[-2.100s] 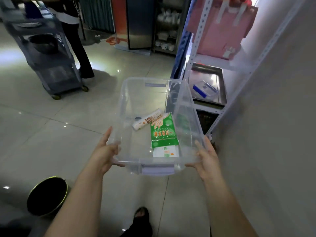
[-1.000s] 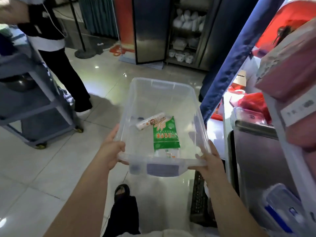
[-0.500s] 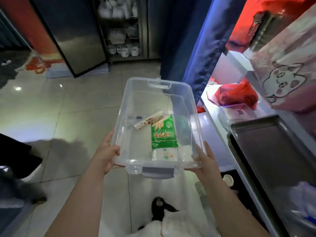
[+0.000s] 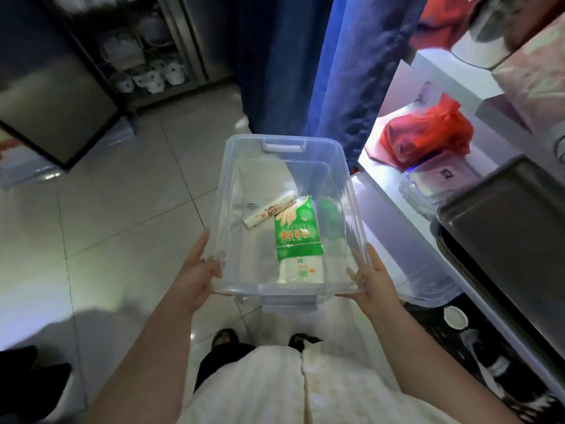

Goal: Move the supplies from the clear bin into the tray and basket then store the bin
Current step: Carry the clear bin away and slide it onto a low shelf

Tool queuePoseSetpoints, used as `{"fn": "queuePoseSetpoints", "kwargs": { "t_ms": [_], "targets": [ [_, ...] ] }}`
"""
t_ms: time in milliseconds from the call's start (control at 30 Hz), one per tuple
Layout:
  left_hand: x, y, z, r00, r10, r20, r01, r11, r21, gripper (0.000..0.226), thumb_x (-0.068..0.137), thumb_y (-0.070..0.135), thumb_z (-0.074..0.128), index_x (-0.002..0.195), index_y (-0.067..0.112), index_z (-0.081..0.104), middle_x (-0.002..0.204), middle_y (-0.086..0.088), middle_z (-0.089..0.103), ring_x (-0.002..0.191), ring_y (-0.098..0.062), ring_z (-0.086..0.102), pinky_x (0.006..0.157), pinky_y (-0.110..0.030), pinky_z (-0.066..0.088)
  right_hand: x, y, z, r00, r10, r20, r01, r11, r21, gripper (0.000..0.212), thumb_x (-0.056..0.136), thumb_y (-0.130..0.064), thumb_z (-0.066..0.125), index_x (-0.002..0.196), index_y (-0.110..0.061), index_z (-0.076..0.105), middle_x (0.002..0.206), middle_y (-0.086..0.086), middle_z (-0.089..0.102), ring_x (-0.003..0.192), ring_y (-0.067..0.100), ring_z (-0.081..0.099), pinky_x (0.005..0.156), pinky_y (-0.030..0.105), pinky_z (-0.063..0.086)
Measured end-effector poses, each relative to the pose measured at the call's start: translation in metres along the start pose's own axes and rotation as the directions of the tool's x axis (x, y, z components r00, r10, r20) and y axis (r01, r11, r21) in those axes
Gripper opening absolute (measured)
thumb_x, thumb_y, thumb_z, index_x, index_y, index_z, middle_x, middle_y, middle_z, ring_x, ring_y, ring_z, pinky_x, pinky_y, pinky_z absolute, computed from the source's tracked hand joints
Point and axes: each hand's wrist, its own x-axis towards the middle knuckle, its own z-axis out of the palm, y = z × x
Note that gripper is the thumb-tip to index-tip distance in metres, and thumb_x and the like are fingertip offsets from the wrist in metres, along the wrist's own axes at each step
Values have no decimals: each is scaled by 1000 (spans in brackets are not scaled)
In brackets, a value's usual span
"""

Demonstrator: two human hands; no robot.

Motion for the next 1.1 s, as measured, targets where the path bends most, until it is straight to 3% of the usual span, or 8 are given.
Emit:
{"fn": "queuePoseSetpoints", "kwargs": {
  "t_ms": [200, 333, 467, 600, 767, 867, 1000, 1100],
  "targets": [
    [80, 46, -23, 979, -148, 142, 102, 951, 291, 101, 69, -21, 45, 143, 46, 31, 120, -11, 65, 87, -24, 68, 60, -35, 54, 9, 50, 40, 989, -78, -129, 94, 987, 128, 31, 91, -22, 63, 116, -40, 63, 96, -7, 73, 83, 19, 69, 60, 41, 54],
    [122, 66, -29, 945, -256, 201, 141, 879, 455, 98, 70, -20, 46, 137, 51, 38, 115, -6, 64, 91, -24, 65, 67, -35, 54, 3, 108, 54, 928, -24, -372, 147, 941, 305, 43, 93, -5, 54, 112, -42, 60, 94, -11, 70, 92, 22, 60, 79, 50, 49],
    [154, 68, -12, 893, -350, 284, 138, 813, 566, 99, 67, -21, 43, 130, 55, 43, 99, 1, 71, 76, -15, 68, 58, -24, 53, -14, 147, 51, 888, 10, -460, 183, 910, 373, 48, 95, 3, 43, 114, -40, 53, 112, -8, 62, 99, 24, 57, 62, 43, 57],
    [180, 61, 22, 832, -432, 347, 118, 750, 651, 96, 68, -18, 45, 131, 54, 45, 106, -4, 69, 88, -22, 63, 60, -27, 47, -17, 170, 32, 870, 26, -492, 262, 821, 507, 59, 94, 10, 34, 122, -39, 50, 117, -7, 60, 93, 25, 54, 54, 56, 55],
    [213, 48, 82, 804, -470, 364, 84, 696, 713, 92, 70, -18, 47, 124, 58, 49, 112, -6, 65, 92, -25, 63, 61, -29, 49, 11, 158, 10, 809, 78, -582, 309, 786, 536, 56, 96, 2, 42, 130, -42, 45, 122, -7, 59, 102, 28, 54, 51, 58, 53],
    [235, 40, 118, 787, -483, 383, 77, 693, 716, 90, 71, -18, 46, 108, 64, 55, 113, -7, 65, 90, -26, 65, 58, -30, 53, 41, 137, -5, 792, 59, -608, 286, 843, 455, 61, 94, 7, 41, 127, -43, 50, 98, 2, 60, 84, 21, 59, 55, 53, 56],
    [263, 31, 165, 783, -481, 394, 69, 698, 713, 89, 71, -18, 43, 114, 61, 54, 110, -6, 66, 86, -23, 67, 53, -30, 52, 82, 104, -27, 782, 97, -616, 287, 822, 493, 69, 85, 15, 32, 138, -29, 43, 94, 6, 52, 86, 29, 53, 67, 72, 47],
    [284, 23, 193, 784, -468, 408, 67, 717, 693, 89, 69, -19, 43, 114, 57, 56, 102, -3, 73, 83, -18, 72, 54, -32, 54, 101, 83, -36, 758, 42, -651, 245, 907, 344, 69, 81, 15, 49, 134, -29, 43, 100, 4, 55, 77, 21, 58, 53, 39, 60]
  ]
}}
